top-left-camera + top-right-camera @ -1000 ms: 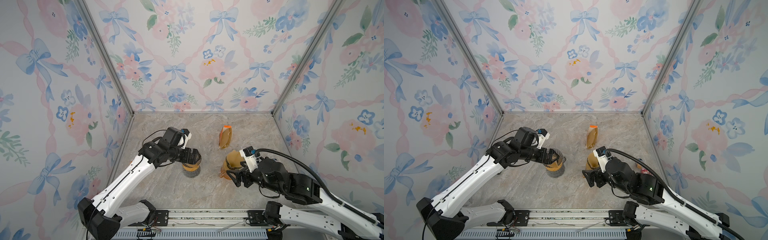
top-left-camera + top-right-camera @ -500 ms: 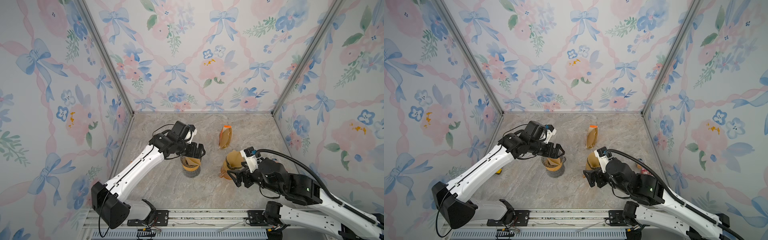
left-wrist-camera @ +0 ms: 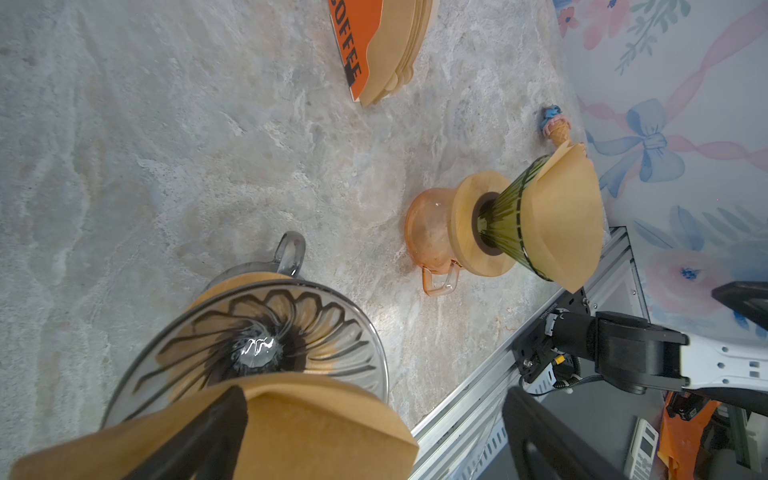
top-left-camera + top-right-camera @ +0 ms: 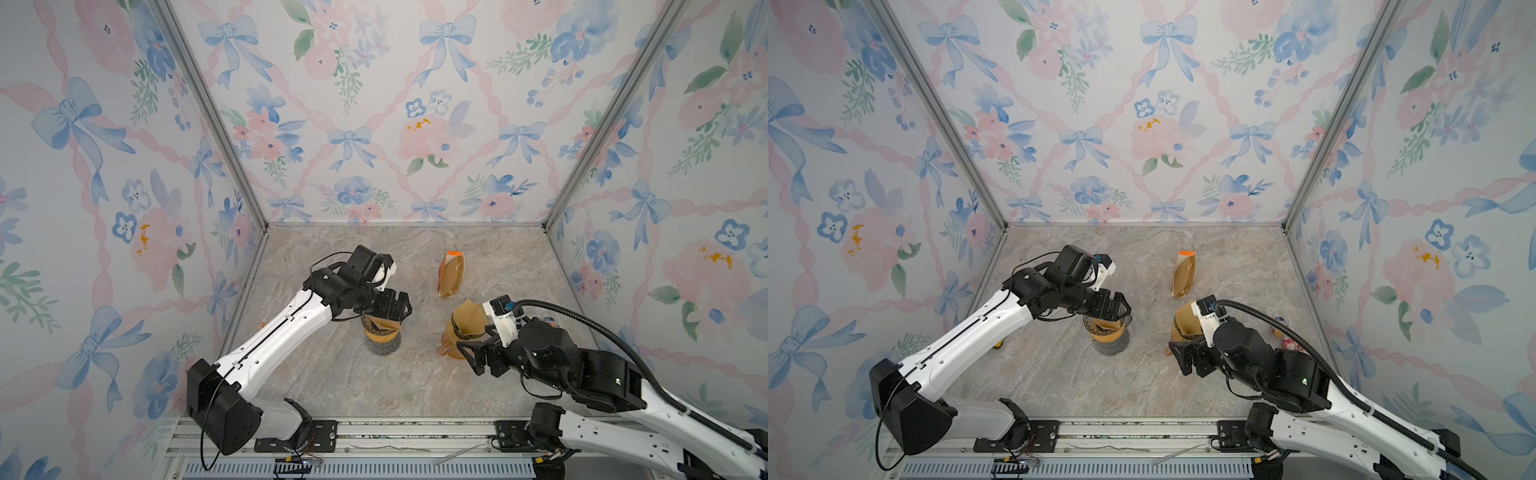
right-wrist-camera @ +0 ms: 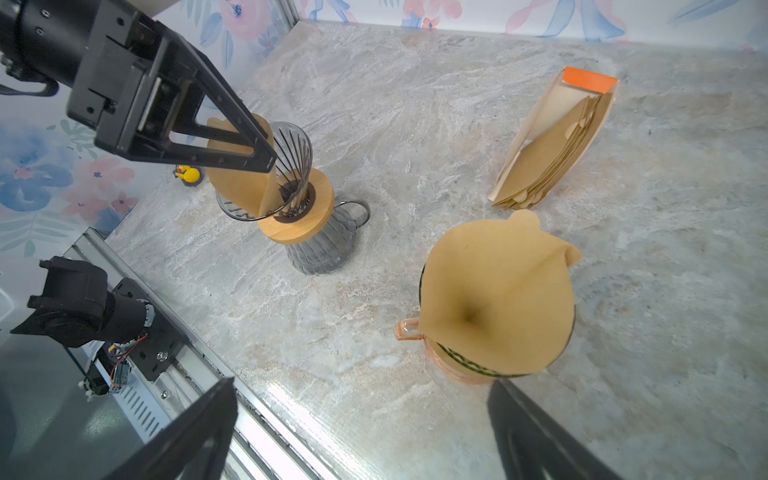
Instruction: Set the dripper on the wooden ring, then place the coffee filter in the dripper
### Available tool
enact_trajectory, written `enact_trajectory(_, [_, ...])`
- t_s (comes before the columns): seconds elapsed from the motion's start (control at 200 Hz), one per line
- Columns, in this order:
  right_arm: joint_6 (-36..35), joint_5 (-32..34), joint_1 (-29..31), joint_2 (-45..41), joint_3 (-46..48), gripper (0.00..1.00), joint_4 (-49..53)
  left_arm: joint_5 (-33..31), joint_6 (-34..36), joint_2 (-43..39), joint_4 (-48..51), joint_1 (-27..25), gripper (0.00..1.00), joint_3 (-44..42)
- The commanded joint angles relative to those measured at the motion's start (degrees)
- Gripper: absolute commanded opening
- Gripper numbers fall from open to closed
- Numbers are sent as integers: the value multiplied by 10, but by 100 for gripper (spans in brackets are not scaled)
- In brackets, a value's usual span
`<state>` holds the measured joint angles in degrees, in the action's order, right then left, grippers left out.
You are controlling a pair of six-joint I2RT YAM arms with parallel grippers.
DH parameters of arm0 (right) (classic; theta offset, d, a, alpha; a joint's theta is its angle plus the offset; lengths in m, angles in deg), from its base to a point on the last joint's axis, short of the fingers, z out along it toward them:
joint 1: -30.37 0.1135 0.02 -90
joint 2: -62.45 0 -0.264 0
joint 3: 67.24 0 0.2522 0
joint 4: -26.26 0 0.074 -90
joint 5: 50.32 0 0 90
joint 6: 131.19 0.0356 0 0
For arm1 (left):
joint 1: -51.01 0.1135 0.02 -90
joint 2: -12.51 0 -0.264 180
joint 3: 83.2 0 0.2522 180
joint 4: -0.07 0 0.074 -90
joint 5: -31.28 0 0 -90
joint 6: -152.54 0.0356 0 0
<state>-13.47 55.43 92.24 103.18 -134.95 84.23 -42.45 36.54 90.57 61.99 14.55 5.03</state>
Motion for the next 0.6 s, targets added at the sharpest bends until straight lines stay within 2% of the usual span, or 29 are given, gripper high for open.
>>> enact_trajectory(0.0, [6, 10, -4, -1, 8, 96, 8, -4, 6, -16, 12, -4, 98, -16])
enact_trajectory(0.215, [8, 10, -4, -1, 10, 96, 5, -18, -1, -24, 10, -8, 98, -32])
enact_trajectory(0.595, [12, 11, -5, -2, 14, 96, 8, -7, -15, 10, -17, -27, 98, -30])
